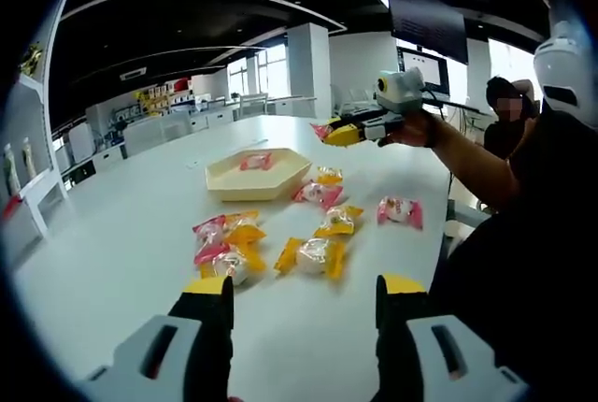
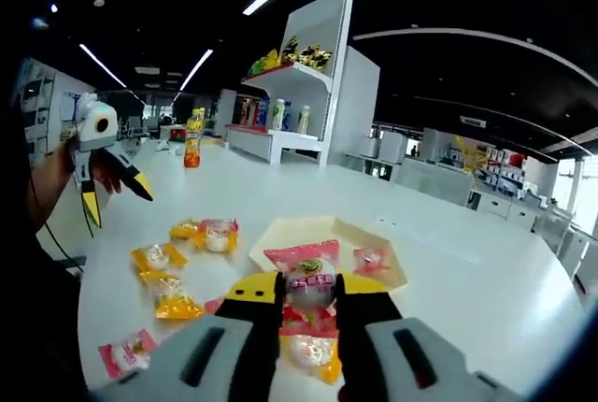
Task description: Pick up the marshmallows scattered on the table and place them into the bowl on the table
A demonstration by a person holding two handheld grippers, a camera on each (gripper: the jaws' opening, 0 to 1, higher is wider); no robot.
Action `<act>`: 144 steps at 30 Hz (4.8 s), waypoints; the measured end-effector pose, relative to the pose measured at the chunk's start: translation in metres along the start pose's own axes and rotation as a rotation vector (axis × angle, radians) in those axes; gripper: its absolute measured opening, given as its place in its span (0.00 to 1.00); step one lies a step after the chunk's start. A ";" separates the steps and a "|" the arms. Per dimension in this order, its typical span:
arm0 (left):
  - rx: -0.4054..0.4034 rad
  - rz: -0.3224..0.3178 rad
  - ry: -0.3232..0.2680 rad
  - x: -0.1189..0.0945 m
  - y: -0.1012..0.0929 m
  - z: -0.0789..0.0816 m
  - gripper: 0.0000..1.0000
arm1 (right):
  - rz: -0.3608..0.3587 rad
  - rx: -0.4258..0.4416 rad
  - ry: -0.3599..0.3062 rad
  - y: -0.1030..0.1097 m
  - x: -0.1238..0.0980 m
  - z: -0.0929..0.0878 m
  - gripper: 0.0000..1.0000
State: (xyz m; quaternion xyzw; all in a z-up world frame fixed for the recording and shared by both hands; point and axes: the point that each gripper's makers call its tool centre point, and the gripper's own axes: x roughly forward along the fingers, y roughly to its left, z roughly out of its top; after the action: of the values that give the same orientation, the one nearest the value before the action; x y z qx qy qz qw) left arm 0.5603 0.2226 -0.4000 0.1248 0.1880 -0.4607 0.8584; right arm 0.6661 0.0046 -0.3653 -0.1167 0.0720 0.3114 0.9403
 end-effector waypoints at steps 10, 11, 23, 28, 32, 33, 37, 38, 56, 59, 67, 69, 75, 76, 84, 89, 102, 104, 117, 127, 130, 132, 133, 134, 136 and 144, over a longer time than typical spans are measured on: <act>-0.001 -0.002 0.005 0.001 0.001 -0.002 0.60 | -0.016 0.006 -0.032 -0.013 0.012 0.015 0.22; -0.002 -0.003 0.003 0.001 0.001 -0.001 0.60 | -0.016 0.008 -0.030 -0.014 0.013 0.015 0.22; -0.001 -0.004 0.004 0.000 0.001 -0.003 0.60 | -0.048 0.048 -0.049 -0.039 0.027 0.025 0.22; -0.001 -0.001 0.004 -0.001 0.003 -0.003 0.60 | -0.054 0.051 -0.050 -0.041 0.031 0.026 0.22; 0.003 -0.008 0.004 0.000 0.001 -0.002 0.60 | -0.064 0.056 -0.038 -0.043 0.040 0.024 0.22; 0.004 -0.008 0.005 0.000 0.001 -0.002 0.60 | -0.069 0.063 -0.040 -0.044 0.042 0.024 0.22; 0.004 -0.008 0.008 -0.001 0.001 -0.002 0.60 | -0.092 0.069 -0.034 -0.052 0.050 0.020 0.22; 0.005 -0.008 0.009 -0.001 0.001 -0.002 0.60 | -0.095 0.072 -0.030 -0.053 0.052 0.019 0.22; 0.008 0.005 0.009 -0.005 0.005 0.000 0.60 | -0.123 0.077 0.009 -0.059 0.077 0.002 0.23; 0.011 0.004 0.007 -0.005 0.005 0.001 0.60 | -0.123 0.090 0.012 -0.059 0.079 -0.002 0.23; 0.001 0.010 0.004 -0.005 0.006 -0.002 0.60 | -0.121 0.075 0.032 -0.059 0.082 -0.010 0.23; 0.001 0.007 0.006 -0.005 0.005 -0.003 0.60 | -0.121 0.061 0.034 -0.060 0.083 -0.010 0.23; 0.001 0.005 0.002 -0.005 0.004 -0.002 0.60 | -0.119 0.075 0.040 -0.060 0.084 -0.013 0.23; 0.002 0.005 0.002 -0.005 0.004 -0.002 0.60 | -0.118 0.077 0.043 -0.060 0.085 -0.014 0.23; 0.000 0.004 0.007 -0.004 0.003 -0.004 0.60 | -0.118 0.058 0.057 -0.059 0.086 -0.017 0.23; 0.000 -0.003 -0.007 -0.005 0.002 -0.001 0.60 | -0.076 0.084 0.071 -0.055 0.090 -0.020 0.64; 0.003 -0.008 -0.006 -0.003 0.000 -0.001 0.60 | -0.056 0.100 0.079 -0.051 0.085 -0.020 0.58; 0.005 -0.009 -0.006 -0.003 0.000 -0.001 0.60 | -0.054 0.107 0.082 -0.052 0.085 -0.021 0.58; 0.004 -0.007 -0.003 -0.003 0.000 -0.002 0.60 | -0.039 0.115 0.071 -0.049 0.084 -0.017 0.56; 0.008 -0.008 -0.003 -0.003 0.000 -0.001 0.60 | -0.035 0.111 0.067 -0.048 0.082 -0.015 0.56; 0.007 -0.006 -0.001 -0.003 0.001 -0.001 0.60 | -0.030 0.110 0.069 -0.047 0.081 -0.015 0.55; 0.008 -0.006 0.000 -0.003 0.001 -0.001 0.60 | -0.028 0.106 0.068 -0.048 0.080 -0.015 0.55; 0.009 -0.007 0.001 -0.003 0.001 -0.001 0.60 | -0.026 0.104 0.066 -0.048 0.080 -0.014 0.55; 0.010 -0.008 0.001 -0.003 0.001 -0.001 0.60 | -0.026 0.104 0.065 -0.048 0.080 -0.014 0.55; 0.013 -0.009 0.001 -0.003 0.000 0.000 0.60 | -0.023 0.105 0.062 -0.047 0.080 -0.013 0.55; 0.016 -0.009 0.006 -0.003 0.001 0.000 0.60 | -0.012 0.093 0.057 -0.049 0.076 -0.009 0.55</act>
State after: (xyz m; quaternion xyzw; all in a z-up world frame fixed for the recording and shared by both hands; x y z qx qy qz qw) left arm 0.5596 0.2253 -0.3983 0.1323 0.1873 -0.4656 0.8548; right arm 0.7554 0.0076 -0.3810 -0.0822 0.1127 0.2987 0.9441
